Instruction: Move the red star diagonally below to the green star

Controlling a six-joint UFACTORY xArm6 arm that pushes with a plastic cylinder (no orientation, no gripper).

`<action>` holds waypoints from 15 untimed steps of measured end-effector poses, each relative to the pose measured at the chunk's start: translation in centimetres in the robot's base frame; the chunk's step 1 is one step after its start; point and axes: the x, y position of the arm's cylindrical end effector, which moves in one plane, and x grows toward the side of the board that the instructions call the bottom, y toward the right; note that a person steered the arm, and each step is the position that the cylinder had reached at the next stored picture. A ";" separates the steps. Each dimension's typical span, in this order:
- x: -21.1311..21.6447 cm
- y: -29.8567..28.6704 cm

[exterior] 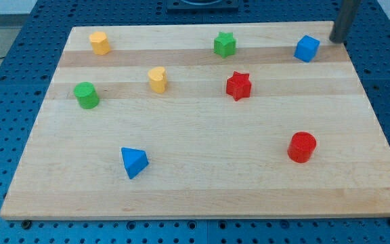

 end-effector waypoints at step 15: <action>10.7 -29.9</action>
